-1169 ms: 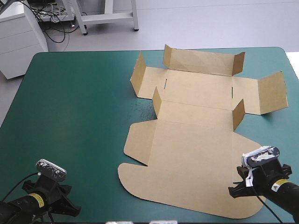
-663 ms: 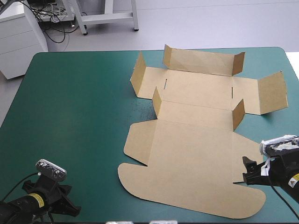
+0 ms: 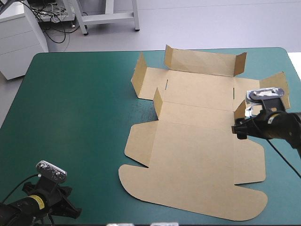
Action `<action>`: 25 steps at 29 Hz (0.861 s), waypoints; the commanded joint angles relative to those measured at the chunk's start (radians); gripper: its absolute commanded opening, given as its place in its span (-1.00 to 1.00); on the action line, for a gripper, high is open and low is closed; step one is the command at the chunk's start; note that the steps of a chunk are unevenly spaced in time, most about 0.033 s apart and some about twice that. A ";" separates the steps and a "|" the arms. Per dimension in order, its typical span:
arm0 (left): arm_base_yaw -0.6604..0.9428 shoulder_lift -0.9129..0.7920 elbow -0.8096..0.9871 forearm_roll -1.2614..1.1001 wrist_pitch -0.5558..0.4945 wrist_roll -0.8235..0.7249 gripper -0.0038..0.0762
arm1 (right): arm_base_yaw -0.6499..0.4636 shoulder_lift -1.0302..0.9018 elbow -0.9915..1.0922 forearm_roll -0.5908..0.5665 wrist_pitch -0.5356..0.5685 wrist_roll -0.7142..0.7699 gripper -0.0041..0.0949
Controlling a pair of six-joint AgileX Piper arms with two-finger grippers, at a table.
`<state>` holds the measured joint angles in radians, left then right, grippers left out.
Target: Fold the box
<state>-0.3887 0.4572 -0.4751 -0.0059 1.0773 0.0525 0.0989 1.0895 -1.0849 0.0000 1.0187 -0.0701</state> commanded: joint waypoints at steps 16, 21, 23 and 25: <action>-0.004 0.007 -0.024 -0.005 -0.040 -0.003 -0.98 | -0.173 0.540 -0.402 0.184 0.085 -0.053 0.82; -0.004 0.007 -0.024 -0.005 -0.040 -0.003 -0.98 | -0.173 0.602 -0.438 0.181 0.115 -0.060 0.82; -0.004 0.007 -0.024 -0.005 -0.040 -0.003 -0.98 | -0.173 0.620 -0.439 0.181 0.115 -0.060 0.82; -0.004 0.007 -0.024 -0.005 -0.040 -0.003 -0.98 | -0.173 0.637 -0.440 0.183 0.119 -0.060 0.82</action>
<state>-0.3887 0.4572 -0.4751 -0.0059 1.0773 0.0525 -0.0663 1.7490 -1.4896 0.1706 1.1370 -0.1179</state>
